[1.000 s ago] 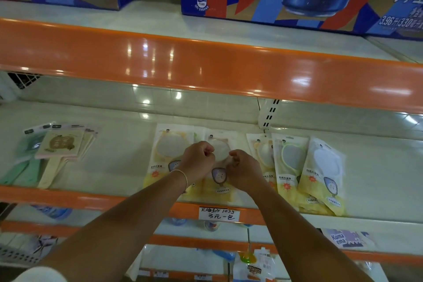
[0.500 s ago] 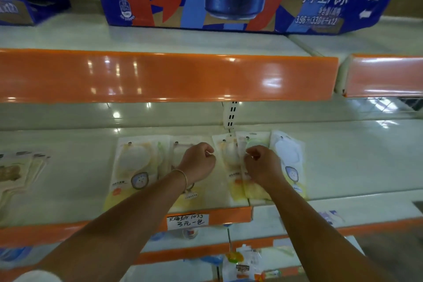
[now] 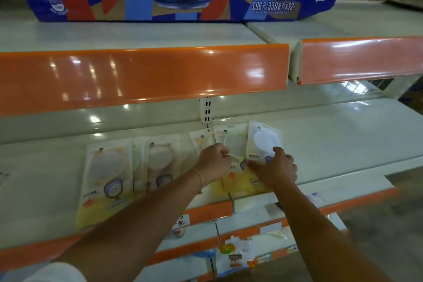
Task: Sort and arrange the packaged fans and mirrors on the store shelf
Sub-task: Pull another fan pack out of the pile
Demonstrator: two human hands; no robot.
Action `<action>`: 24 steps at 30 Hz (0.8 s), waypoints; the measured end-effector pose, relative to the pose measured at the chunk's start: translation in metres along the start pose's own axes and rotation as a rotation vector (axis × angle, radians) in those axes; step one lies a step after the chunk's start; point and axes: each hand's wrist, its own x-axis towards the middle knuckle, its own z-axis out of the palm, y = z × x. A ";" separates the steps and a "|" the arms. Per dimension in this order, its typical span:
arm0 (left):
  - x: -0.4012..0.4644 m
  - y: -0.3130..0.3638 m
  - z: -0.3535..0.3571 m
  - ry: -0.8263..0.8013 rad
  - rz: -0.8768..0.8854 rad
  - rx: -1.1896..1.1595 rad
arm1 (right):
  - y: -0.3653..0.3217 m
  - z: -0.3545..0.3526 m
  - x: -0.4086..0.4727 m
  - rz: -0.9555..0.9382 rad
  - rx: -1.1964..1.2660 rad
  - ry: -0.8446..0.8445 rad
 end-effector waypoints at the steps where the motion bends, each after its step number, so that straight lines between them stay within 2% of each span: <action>1: 0.001 0.003 0.003 -0.006 -0.008 -0.012 | 0.001 -0.001 0.001 -0.005 0.006 0.006; 6: 0.004 0.012 0.013 -0.035 -0.051 -0.079 | 0.009 -0.004 0.012 -0.012 0.013 0.002; 13: 0.008 0.023 0.020 -0.057 -0.053 -0.062 | 0.014 -0.014 0.020 -0.039 0.071 -0.086; 17: 0.009 0.027 0.022 -0.092 -0.105 -0.084 | 0.021 -0.022 0.021 0.009 0.280 -0.136; 20: 0.012 0.026 0.024 -0.103 -0.156 -0.161 | 0.027 -0.026 0.023 0.072 0.567 -0.187; 24: 0.013 0.028 0.022 -0.137 -0.222 -0.271 | 0.030 -0.027 0.027 0.145 0.832 -0.272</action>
